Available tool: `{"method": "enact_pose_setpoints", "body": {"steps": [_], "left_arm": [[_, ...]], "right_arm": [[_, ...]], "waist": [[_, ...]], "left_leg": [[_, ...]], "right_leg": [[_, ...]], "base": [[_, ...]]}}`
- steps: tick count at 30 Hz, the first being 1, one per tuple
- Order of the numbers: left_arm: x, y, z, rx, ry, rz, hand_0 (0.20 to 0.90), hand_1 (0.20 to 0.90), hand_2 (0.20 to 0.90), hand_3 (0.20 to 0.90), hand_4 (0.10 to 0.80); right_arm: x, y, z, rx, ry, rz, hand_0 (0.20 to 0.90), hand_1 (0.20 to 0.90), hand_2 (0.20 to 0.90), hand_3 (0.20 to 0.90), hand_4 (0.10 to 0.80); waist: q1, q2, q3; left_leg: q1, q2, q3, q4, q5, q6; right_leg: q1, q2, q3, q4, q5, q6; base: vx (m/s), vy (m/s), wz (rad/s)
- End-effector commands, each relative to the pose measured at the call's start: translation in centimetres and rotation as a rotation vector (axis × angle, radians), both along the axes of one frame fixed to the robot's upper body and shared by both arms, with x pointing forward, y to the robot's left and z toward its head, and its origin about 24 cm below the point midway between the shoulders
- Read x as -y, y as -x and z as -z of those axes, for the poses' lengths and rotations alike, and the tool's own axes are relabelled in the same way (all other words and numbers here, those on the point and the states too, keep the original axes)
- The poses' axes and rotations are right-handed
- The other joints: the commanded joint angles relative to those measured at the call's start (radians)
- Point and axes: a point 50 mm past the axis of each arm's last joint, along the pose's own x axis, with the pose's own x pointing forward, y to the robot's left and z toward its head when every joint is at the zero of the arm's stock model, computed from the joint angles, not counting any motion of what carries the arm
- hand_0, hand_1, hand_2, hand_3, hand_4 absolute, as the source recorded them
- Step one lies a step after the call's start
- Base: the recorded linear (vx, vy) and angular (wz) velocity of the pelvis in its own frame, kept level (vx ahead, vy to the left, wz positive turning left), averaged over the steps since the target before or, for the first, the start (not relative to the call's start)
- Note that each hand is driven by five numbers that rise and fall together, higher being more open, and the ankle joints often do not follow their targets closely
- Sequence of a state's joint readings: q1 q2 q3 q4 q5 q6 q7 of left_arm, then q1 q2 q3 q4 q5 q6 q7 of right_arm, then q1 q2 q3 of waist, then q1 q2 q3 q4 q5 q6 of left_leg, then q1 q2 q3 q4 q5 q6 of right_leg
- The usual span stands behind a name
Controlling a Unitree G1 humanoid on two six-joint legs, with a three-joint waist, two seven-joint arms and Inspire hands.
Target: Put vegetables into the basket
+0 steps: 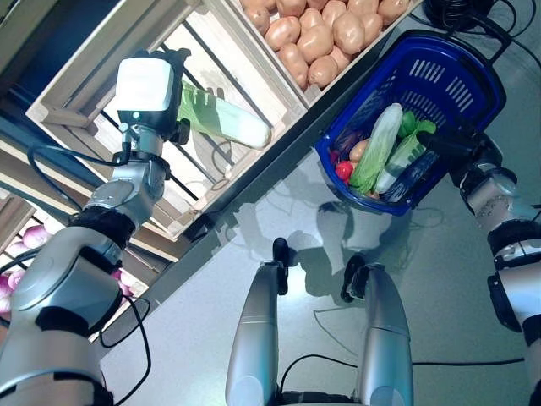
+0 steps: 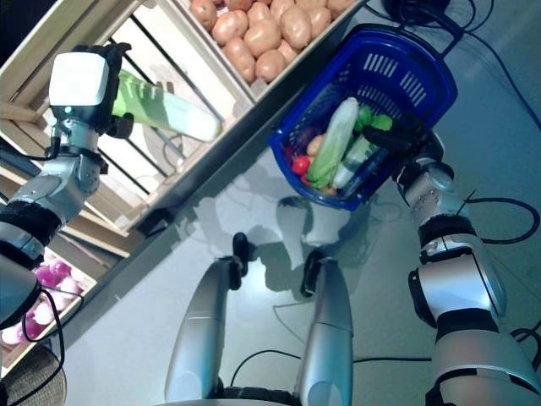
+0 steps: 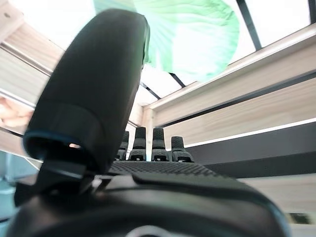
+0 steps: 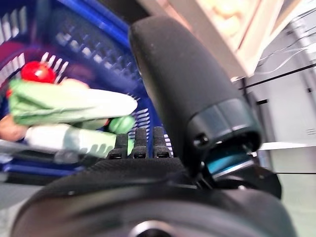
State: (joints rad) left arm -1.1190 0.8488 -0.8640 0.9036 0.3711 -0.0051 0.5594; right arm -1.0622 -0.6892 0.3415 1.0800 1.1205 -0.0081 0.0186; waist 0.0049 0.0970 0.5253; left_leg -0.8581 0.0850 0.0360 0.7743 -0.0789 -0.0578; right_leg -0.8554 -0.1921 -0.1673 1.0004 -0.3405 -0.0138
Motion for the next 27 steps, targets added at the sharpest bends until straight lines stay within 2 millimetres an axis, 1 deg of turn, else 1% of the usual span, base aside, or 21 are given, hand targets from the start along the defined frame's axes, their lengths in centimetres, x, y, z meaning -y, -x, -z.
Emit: {"method": "enact_pose_setpoints", "body": {"steps": [1, 2, 5, 6, 7, 9, 13, 16, 19, 23, 26, 27], "left_arm": [[-2.1, 1.2, -7.3, 0.204, -0.091, -0.092, 0.9, 0.9, 0.9, 0.9, 0.8], [-1.8, 1.2, -7.3, 0.194, -0.113, -0.096, 0.9, 0.9, 0.9, 0.9, 0.8], [-1.9, 1.1, -7.1, 0.172, -0.133, -0.117, 0.9, 0.9, 0.9, 0.9, 0.8], [-1.9, 1.0, -6.8, 0.161, -0.133, -0.126, 0.9, 0.9, 0.9, 0.9, 0.8], [-1.8, 1.0, -6.7, 0.162, -0.136, -0.125, 0.9, 0.9, 0.9, 0.9, 0.8], [-1.4, 0.8, -6.6, 0.157, -0.152, -0.12, 0.9, 0.9, 0.9, 0.9, 0.8], [-0.8, 0.3, -6.7, 0.146, -0.159, -0.126, 0.9, 0.9, 0.9, 0.9, 0.8], [-0.2, -0.1, -6.6, 0.126, -0.181, -0.133, 0.9, 0.9, 0.9, 0.9, 0.8], [0.2, -0.6, -6.1, 0.076, -0.17, -0.142, 0.9, 0.9, 0.9, 0.9, 0.8], [0.1, -1.0, -5.6, 0.018, -0.151, -0.183, 0.9, 0.9, 0.9, 0.9, 0.8], [0.2, -1.1, -5.7, 0.016, -0.135, -0.173, 0.9, 0.9, 0.9, 0.9, 0.8], [0.3, -1.1, -6.1, 0.027, -0.129, -0.178, 0.9, 0.9, 0.9, 0.9, 0.8]], "right_arm": [[-1.8, 0.1, -4.9, 0.269, -0.026, -0.139, 0.9, 0.9, 0.9, 0.9, 0.8], [-2.0, 0.3, -4.0, 0.257, -0.041, -0.165, 0.9, 0.9, 0.9, 0.9, 0.8], [-2.1, 0.6, -2.5, 0.239, -0.055, -0.195, 0.9, 0.9, 0.9, 0.9, 0.8], [-2.3, 0.7, -1.6, 0.214, -0.045, -0.216, 0.9, 0.9, 0.9, 0.9, 0.8], [-2.5, 0.8, -1.2, 0.199, -0.034, -0.228, 0.9, 0.9, 0.9, 0.9, 0.8], [-2.6, 1.0, 0.1, 0.146, -0.009, -0.262, 0.9, 0.9, 0.9, 0.9, 0.8], [-2.5, 1.2, 1.1, 0.117, -0.003, -0.291, 0.9, 0.9, 0.9, 0.9, 0.8], [-2.7, 1.2, 1.4, 0.121, -0.007, -0.3, 0.9, 0.9, 0.9, 0.9, 0.8], [-3.3, 1.1, 1.2, 0.14, -0.013, -0.309, 0.9, 0.9, 0.9, 0.9, 0.8], [-4.4, 0.9, -0.1, 0.188, -0.026, -0.328, 0.9, 0.9, 0.9, 0.9, 0.8], [-5.0, 0.7, -0.9, 0.222, -0.032, -0.339, 0.9, 0.9, 0.9, 0.9, 0.8], [-5.2, 0.6, -1.3, 0.233, -0.035, -0.341, 0.9, 0.9, 0.9, 0.9, 0.8]], "waist": [[-0.02, -0.026, -0.005], [-0.028, -0.027, -0.005], [-0.038, -0.031, -0.005], [-0.043, -0.034, -0.005], [-0.046, -0.034, -0.005], [-0.052, -0.038, -0.005], [-0.056, -0.048, -0.005], [-0.059, -0.054, -0.005], [-0.062, -0.058, -0.005], [-0.063, -0.062, -0.005], [-0.062, -0.067, -0.005], [-0.062, -0.07, -0.005]], "left_leg": [[0.072, 0.026, 0.068, 0.035, -0.131, 0.015], [0.047, 0.031, 0.068, 0.058, -0.143, 0.019], [0.013, 0.037, 0.065, 0.088, -0.159, 0.02], [-0.004, 0.04, 0.064, 0.101, -0.164, 0.02], [-0.012, 0.04, 0.064, 0.105, -0.166, 0.019], [-0.043, 0.044, 0.064, 0.116, -0.168, 0.02], [-0.109, 0.045, 0.054, 0.132, -0.163, 0.021], [-0.147, 0.042, 0.048, 0.139, -0.16, 0.022], [-0.182, 0.039, 0.046, 0.139, -0.155, 0.023], [-0.215, 0.034, 0.045, 0.13, -0.143, 0.022], [-0.24, 0.031, 0.04, 0.129, -0.137, 0.022], [-0.25, 0.031, 0.038, 0.132, -0.136, 0.023]], "right_leg": [[0.025, 0.008, 0.057, -0.042, 0.073, 0.012], [-0.003, 0.006, 0.065, -0.024, 0.069, 0.014], [-0.037, 0.005, 0.074, -0.007, 0.066, 0.019], [-0.053, 0.006, 0.077, -0.001, 0.066, 0.022], [-0.061, 0.006, 0.078, 0.0, 0.066, 0.024], [-0.091, 0.005, 0.079, -0.001, 0.074, 0.026], [-0.152, 0.003, 0.075, -0.001, 0.09, 0.031], [-0.188, 0.004, 0.075, -0.002, 0.103, 0.037], [-0.22, 0.005, 0.075, -0.011, 0.116, 0.044], [-0.251, 0.009, 0.076, -0.023, 0.133, 0.05], [-0.272, 0.013, 0.077, -0.024, 0.139, 0.05], [-0.282, 0.015, 0.077, -0.02, 0.14, 0.05]], "base": [[0.0, 0.093, -0.08], [0.001, 0.104, -0.1], [0.01, 0.095, -0.1], [0.011, 0.1, -0.08], [0.004, 0.109, -0.07], [-0.006, 0.089, -0.12], [-0.028, 0.054, -0.08], [-0.035, 0.026, -0.02], [-0.046, 0.026, -0.05], [-0.046, 0.022, -0.06], [-0.053, 0.008, -0.06], [-0.056, 0.005, -0.07]]}}
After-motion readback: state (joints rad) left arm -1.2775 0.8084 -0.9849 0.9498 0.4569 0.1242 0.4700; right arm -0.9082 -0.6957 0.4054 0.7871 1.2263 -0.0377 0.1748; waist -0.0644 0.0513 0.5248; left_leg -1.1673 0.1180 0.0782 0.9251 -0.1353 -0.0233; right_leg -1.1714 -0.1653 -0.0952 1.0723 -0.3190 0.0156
